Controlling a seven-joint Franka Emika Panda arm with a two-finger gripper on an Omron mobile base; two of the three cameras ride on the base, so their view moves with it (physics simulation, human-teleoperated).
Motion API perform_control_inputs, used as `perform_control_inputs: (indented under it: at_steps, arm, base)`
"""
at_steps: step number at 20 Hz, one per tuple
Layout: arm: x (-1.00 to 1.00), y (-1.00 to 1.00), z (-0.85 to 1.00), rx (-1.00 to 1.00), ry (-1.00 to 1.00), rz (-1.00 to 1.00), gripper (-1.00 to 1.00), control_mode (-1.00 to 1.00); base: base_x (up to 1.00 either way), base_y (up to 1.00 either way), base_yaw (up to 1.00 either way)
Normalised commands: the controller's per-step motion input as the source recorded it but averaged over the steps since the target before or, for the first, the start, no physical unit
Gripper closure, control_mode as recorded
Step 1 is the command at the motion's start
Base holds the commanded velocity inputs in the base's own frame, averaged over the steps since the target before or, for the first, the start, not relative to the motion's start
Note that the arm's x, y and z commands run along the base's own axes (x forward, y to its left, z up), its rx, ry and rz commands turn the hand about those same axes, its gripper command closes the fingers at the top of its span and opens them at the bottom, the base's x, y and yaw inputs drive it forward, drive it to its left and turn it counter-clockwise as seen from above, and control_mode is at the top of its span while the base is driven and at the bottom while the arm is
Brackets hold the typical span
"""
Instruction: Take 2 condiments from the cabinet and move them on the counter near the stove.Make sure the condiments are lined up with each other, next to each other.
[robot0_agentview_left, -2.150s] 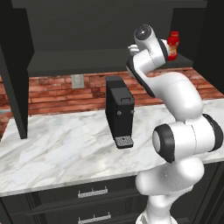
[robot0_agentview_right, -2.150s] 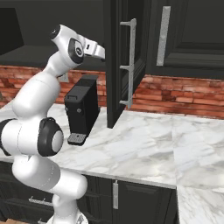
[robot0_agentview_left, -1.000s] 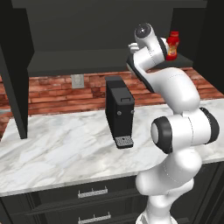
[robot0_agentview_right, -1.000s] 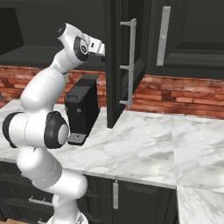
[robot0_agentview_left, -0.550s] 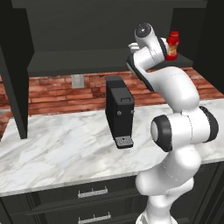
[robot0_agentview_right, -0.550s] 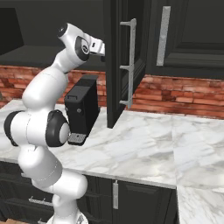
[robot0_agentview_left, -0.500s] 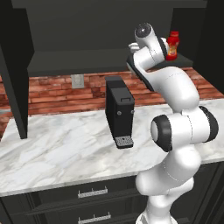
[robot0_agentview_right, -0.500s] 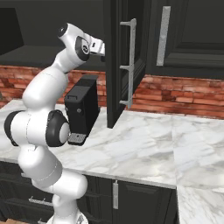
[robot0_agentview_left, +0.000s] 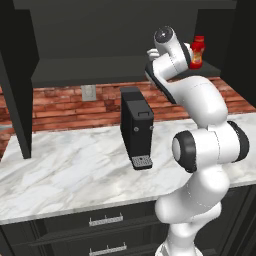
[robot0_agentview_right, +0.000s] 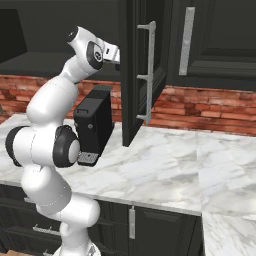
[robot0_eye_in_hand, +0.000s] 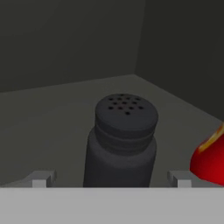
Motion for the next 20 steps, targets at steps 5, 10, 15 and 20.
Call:
perform_control_inputs:
  at_steps: [5,10,15,20]
  arm:
    - [0.0,0.0,0.0,0.0,0.0,0.0,1.0,-1.0]
    - [0.0,0.0,0.0,0.0,0.0,0.0,1.0,-1.0]
    - [0.0,0.0,0.0,0.0,0.0,0.0,1.0,-1.0]
    - [-0.13,0.0,0.0,0.0,0.0,0.01,1.0,-1.0]
  base:
    - [0.0,0.0,0.0]
    - [0.0,0.0,0.0]
    - [0.0,0.0,0.0]
    - [0.0,0.0,0.0]
